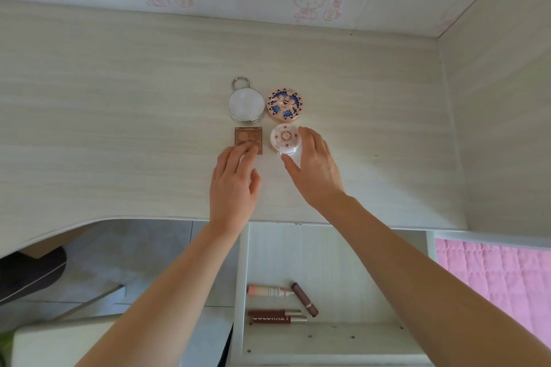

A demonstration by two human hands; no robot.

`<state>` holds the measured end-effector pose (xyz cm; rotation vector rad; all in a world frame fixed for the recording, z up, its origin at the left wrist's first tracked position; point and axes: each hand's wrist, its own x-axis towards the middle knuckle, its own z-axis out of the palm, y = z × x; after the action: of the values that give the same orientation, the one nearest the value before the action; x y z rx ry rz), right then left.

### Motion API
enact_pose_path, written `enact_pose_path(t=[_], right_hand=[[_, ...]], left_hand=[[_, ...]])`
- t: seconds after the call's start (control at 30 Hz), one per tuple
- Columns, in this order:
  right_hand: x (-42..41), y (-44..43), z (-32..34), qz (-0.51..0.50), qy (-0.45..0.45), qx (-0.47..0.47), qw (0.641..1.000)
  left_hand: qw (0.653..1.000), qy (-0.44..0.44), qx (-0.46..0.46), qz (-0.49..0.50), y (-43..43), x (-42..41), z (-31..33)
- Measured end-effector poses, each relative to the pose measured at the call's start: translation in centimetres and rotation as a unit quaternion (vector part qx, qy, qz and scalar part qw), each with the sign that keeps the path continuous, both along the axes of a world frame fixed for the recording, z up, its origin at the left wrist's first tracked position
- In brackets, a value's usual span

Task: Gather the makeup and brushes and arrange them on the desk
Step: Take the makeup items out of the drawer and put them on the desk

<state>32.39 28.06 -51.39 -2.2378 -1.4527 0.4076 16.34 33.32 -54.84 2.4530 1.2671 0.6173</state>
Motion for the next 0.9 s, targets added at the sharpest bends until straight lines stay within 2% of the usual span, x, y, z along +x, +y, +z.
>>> enact_pose_path(t=[0.2, 0.57, 0.7, 0.9], right_hand=[[-0.7, -6.5, 0.2, 0.014, 0.027, -0.032, 0.999], [-3.2, -19.8, -0.9, 0.052, 0.071, -0.043, 0.995], [-3.6, -22.8, -3.1, 0.045, 0.100, -0.098, 0.989], [-4.1, -24.5, -6.8, 0.066, 0.147, -0.207, 0.965]], left_hand=[[0.999, -0.023, -0.002, -0.042, -5.7, -2.5, 0.2], [0.987, 0.063, -0.078, -0.126, -16.7, -4.7, -0.6], [0.979, 0.092, -0.112, -0.140, -19.0, -4.9, -2.2], [0.957, 0.141, -0.225, -0.113, -20.5, -5.1, -5.5]])
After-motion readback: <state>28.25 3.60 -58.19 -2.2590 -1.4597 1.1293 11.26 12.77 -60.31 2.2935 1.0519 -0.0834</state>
